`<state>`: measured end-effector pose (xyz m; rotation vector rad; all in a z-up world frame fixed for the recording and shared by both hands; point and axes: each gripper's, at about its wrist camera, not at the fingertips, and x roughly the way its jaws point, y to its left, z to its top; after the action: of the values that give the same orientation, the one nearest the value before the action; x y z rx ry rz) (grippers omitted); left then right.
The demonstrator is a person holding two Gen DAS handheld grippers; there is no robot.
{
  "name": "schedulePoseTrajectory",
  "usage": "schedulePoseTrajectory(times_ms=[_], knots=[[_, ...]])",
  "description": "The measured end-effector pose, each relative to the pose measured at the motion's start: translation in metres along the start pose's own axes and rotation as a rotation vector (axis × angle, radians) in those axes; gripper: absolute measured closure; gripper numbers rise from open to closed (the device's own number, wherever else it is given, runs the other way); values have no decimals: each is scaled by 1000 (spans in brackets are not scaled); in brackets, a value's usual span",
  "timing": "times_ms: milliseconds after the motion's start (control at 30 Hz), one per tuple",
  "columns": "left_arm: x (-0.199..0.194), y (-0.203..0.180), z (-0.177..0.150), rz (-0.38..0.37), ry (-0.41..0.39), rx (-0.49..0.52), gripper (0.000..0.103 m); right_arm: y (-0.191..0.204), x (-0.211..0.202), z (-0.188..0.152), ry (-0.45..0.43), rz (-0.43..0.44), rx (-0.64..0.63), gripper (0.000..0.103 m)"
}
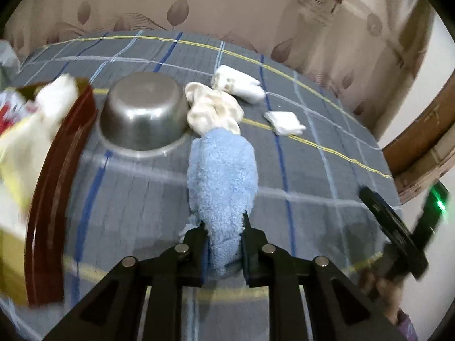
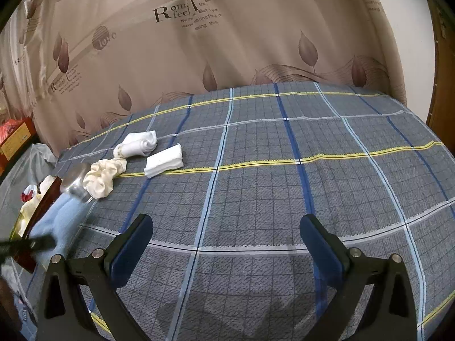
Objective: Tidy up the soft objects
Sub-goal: 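Grasp the blue towel with the left gripper while the right approaches the cream scrunchie, then lower the blue towel into the tin with the left gripper while the right grasps the scrunchie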
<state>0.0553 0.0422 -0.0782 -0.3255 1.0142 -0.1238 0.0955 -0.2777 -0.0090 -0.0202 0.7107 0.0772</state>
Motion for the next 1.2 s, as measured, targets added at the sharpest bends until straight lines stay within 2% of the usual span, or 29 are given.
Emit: schedulePoseTrajectory(times_ms=[167,433,567,700,767,867,1033,1100,1200], knots=[[-31,-3,-38,-9,-28,-8,86,0,1,0,6,-5,0,0],[-79,-1,-55,-41,-69,-19,85,6,4,1,19,-25,-30,0],[-107,11,-55,-43,-114,-47,85,34,9,5,84,104,-46,0],[-130,28,-55,-29,-158,-87,84,84,19,20,110,206,-44,0],[-141,41,-54,-20,-177,-112,84,115,37,32,151,250,-53,0],[-152,61,-54,-12,-194,-152,84,140,61,46,196,317,-15,0],[-168,86,-55,21,-231,-181,84,165,101,59,263,297,-10,1],[-171,93,-55,36,-236,-183,83,170,116,61,298,312,11,1],[-174,105,-53,47,-248,-191,83,176,130,59,323,290,-6,1]])
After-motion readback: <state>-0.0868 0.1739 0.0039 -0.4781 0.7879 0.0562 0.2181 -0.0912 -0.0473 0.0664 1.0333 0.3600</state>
